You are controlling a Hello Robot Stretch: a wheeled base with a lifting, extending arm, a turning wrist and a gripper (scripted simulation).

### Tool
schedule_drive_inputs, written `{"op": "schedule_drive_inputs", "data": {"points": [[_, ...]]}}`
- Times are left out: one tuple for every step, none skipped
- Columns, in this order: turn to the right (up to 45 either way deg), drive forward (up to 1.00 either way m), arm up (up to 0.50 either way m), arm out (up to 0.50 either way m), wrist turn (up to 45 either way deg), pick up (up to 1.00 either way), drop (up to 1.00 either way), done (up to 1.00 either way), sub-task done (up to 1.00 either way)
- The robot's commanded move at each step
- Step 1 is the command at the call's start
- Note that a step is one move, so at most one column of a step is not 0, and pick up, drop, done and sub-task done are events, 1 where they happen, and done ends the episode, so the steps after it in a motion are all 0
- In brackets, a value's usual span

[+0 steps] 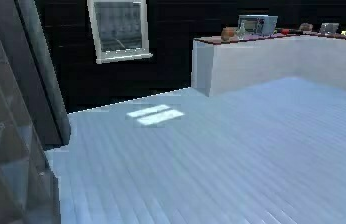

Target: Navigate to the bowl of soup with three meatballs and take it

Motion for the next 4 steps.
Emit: {"op": "schedule_drive_inputs", "data": {"points": [[45.0, 0.0, 0.0, 0.0, 0.0, 0.0, 0.0, 0.0, 0.0], [45.0, 0.0, 0.0, 0.0, 0.0, 0.0, 0.0, 0.0, 0.0], [24.0, 0.0, 0.0, 0.0, 0.0, 0.0, 0.0, 0.0, 0.0], [0.0, 0.05, 0.0, 0.0, 0.0, 0.0, 0.0, 0.0, 0.0]]}}
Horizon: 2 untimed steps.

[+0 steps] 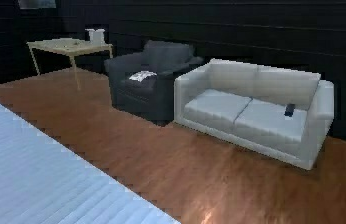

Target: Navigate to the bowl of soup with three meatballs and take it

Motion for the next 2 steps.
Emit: {"op": "schedule_drive_inputs", "data": {"points": [[-45.0, 0.0, 0.0, 0.0, 0.0, 0.0, 0.0, 0.0, 0.0], [-39.0, 0.0, 0.0, 0.0, 0.0, 0.0, 0.0, 0.0, 0.0]]}}
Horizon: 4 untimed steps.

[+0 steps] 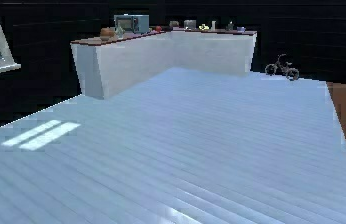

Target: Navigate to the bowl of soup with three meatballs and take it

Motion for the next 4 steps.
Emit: {"op": "schedule_drive_inputs", "data": {"points": [[0.0, 0.35, 0.0, 0.0, 0.0, 0.0, 0.0, 0.0, 0.0], [-18.0, 0.0, 0.0, 0.0, 0.0, 0.0, 0.0, 0.0, 0.0], [0.0, 1.0, 0.0, 0.0, 0.0, 0.0, 0.0, 0.0, 0.0], [0.0, 1.0, 0.0, 0.0, 0.0, 0.0, 0.0, 0.0, 0.0]]}}
